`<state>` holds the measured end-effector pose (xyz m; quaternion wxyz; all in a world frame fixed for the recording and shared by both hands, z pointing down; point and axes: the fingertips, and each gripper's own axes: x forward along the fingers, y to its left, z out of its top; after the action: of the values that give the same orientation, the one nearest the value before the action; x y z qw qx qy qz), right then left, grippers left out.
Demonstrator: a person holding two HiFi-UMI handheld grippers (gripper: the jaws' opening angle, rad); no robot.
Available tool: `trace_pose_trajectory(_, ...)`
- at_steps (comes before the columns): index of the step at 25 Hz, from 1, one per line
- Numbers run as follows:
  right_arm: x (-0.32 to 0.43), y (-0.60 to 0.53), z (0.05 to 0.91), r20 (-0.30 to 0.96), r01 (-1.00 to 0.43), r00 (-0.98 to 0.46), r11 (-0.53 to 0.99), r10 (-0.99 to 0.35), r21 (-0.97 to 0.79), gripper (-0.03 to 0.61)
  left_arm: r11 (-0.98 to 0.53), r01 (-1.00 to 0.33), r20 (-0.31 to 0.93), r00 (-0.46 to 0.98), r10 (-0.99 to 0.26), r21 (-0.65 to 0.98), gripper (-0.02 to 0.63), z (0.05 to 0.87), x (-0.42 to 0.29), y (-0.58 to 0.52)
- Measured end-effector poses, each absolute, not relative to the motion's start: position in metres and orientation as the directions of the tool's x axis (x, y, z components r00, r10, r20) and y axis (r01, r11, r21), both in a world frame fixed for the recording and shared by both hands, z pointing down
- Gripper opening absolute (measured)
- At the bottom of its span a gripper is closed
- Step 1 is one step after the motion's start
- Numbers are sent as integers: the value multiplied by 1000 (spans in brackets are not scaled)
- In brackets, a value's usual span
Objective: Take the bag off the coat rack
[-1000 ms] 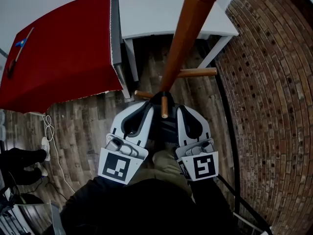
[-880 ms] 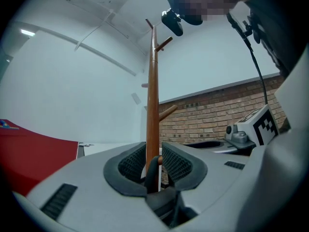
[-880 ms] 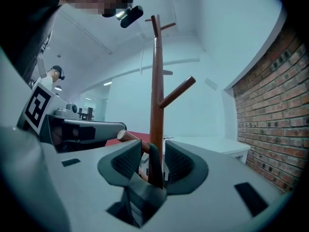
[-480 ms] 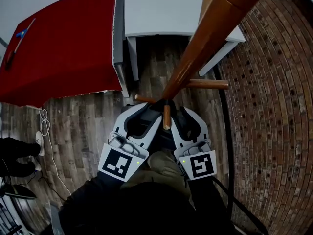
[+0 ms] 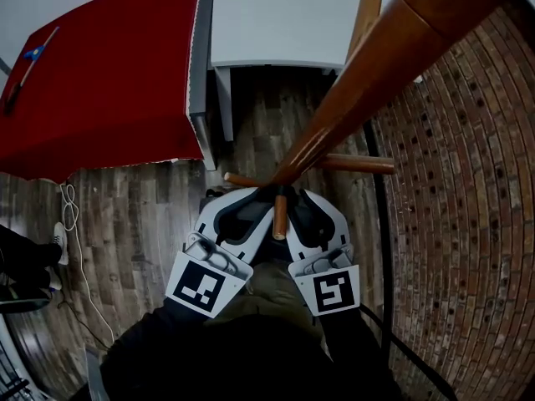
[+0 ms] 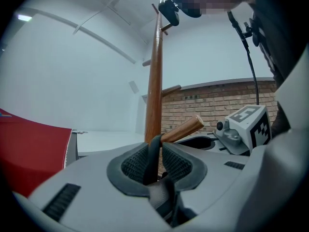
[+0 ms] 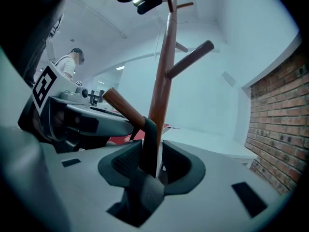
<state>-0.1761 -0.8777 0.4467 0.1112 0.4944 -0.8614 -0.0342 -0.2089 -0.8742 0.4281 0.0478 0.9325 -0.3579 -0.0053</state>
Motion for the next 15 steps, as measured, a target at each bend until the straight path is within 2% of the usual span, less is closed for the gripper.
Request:
trace_pose_trajectory(1,-176,-878,447,161,-841,-489,513,-857,173,132,-744,-663,26,748,-663,83,66,428,-207,-873)
trace_pose_trajectory(2,-177,-878,448,164,-838,-493,517,-854,176,120,-748,-660,29,751,-660,72,48,429,-206,-872)
trace_pose_trajectory(6,-177,-878,448,158,-832,-504,526,-849,173,57,-754,-656,38,755,-654,43,14,429,-204,-870)
trace_pose_trajectory(15,-179,-873,448,147,-845,-497,516,-855,142,37,-749,-661,41,750,-660,46,6,430,-208,-869)
